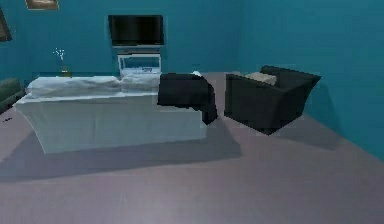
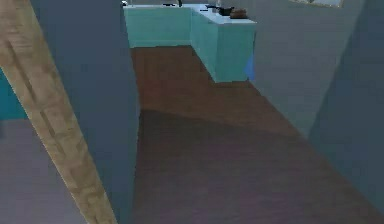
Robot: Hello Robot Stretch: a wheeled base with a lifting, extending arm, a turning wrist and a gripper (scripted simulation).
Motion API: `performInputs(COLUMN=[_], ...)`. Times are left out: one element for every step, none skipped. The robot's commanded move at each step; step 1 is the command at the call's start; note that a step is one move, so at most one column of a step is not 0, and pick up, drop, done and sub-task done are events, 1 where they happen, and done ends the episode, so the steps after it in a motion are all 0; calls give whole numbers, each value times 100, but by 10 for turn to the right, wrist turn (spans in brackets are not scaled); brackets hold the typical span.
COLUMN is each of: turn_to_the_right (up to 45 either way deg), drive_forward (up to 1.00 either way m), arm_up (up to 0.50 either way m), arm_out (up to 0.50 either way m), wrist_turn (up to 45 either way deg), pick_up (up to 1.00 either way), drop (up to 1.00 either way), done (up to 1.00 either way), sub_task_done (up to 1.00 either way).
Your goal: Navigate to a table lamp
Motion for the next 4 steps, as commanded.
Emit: performInputs(turn_to_the_right=[-90, 0, -450, 0], drive_forward=[0, 40, 0, 25], arm_up=[0, 0, 0, 0], arm_out=[0, 0, 0, 0], wrist_turn=[0, 0, 0, 0], pick_up=[0, 0, 0, 0], drop=[0, 0, 0, 0], done=[0, 0, 0, 0], sub_task_done=[0, 0, 0, 0])
